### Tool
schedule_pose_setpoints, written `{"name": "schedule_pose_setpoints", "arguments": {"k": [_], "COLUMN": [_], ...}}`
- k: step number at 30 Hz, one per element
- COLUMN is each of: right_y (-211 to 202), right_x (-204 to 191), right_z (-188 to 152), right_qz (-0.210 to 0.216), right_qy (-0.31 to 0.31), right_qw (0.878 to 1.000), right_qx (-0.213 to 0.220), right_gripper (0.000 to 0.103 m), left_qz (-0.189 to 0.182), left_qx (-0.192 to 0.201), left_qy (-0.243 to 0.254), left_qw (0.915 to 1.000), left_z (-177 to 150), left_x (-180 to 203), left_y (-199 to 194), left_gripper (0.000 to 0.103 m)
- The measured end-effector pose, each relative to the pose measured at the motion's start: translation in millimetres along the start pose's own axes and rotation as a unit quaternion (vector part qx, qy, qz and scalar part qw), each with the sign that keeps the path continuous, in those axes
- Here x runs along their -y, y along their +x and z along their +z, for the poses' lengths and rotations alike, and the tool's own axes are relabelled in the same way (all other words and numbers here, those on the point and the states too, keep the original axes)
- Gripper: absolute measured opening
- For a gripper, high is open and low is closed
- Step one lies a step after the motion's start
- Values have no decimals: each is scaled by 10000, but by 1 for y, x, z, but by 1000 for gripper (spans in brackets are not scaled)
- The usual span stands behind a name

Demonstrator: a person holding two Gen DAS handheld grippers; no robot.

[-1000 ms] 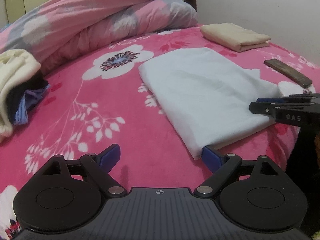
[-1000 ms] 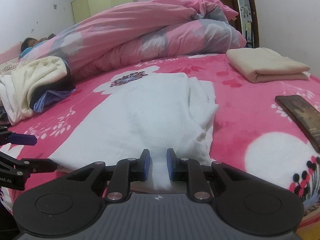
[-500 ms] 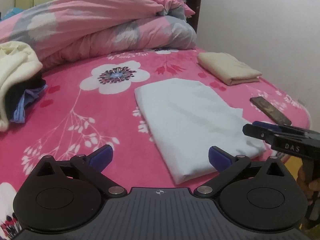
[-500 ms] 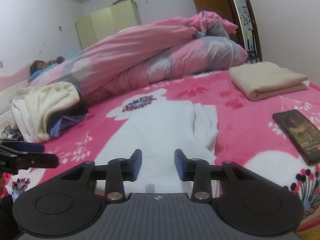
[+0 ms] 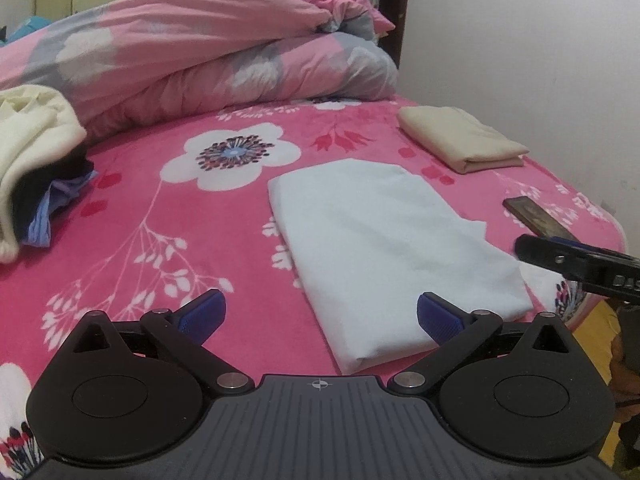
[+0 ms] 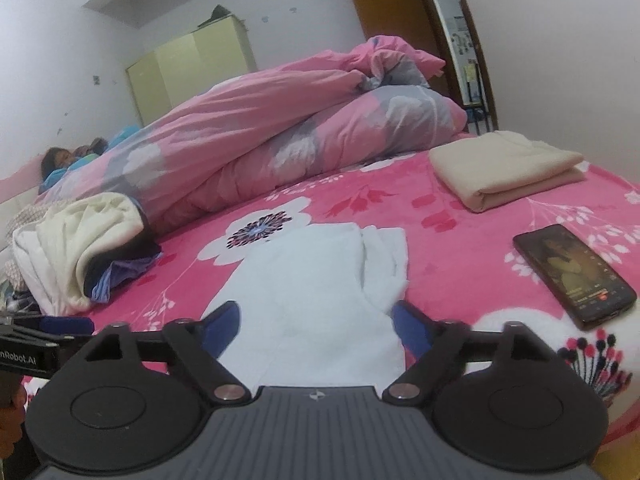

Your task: Fold clothes

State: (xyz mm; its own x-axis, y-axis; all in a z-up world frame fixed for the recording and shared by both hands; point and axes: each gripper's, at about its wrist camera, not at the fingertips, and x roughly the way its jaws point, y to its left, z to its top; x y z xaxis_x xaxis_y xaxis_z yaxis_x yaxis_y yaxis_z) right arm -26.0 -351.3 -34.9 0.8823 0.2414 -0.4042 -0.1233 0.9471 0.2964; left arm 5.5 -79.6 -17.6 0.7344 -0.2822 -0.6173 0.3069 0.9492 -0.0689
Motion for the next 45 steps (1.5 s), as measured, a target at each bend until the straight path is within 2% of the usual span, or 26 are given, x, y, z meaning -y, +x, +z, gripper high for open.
{"name": "schedule_pose_setpoints", "arguments": {"k": [5, 11, 16, 20, 25, 31, 34, 36, 38, 39, 42, 45], "right_y": [-1, -1, -6, -9, -7, 24, 47, 57, 67, 72, 87, 95], "right_x": [1, 0, -1, -1, -5, -14, -18, -17, -12, -9, 0, 8], "right_z": [1, 0, 3, 5, 5, 14, 16, 17, 17, 16, 9, 4], "right_qz": [11, -206, -664, -1068, -1277, -1146, -1156, -1059, -921, -855, -781, -717], "right_qy": [18, -53, -182, -376, -921, -1450, -1670, -1618, -1488, -1423, -1360, -1274], "right_qw": [10000, 9998, 9975, 9931, 9861, 9826, 9791, 9811, 9843, 9857, 9860, 9863], "right_qx": [18, -22, 146, 309, 537, 201, -17, -110, -235, -302, -563, -760], "right_gripper": [102, 103, 103, 103, 103, 102, 88, 66, 55, 45, 31, 28], "left_qz": [267, 312, 375, 500, 865, 1012, 1021, 1017, 1023, 1025, 1044, 1065], "left_qx": [-66, -69, 14, 38, -369, -887, -920, -944, -972, -979, -993, -1009], "left_qy": [19, 83, 161, 443, 509, 438, 441, 440, 428, 425, 436, 425], "left_qw": [9996, 9995, 9992, 9978, 9943, 9899, 9895, 9894, 9891, 9890, 9886, 9883], "left_z": [0, 4, 10, 15, 17, 6, 4, 4, 4, 5, 5, 5], "left_x": [-2, 1, 9, 21, 31, 31, 33, 35, 35, 36, 37, 38], "left_y": [9, 16, 24, 34, 60, 89, 90, 91, 91, 92, 92, 94], "left_gripper": [103, 103, 103, 103, 103, 103, 103, 103, 103, 103, 103, 103]}}
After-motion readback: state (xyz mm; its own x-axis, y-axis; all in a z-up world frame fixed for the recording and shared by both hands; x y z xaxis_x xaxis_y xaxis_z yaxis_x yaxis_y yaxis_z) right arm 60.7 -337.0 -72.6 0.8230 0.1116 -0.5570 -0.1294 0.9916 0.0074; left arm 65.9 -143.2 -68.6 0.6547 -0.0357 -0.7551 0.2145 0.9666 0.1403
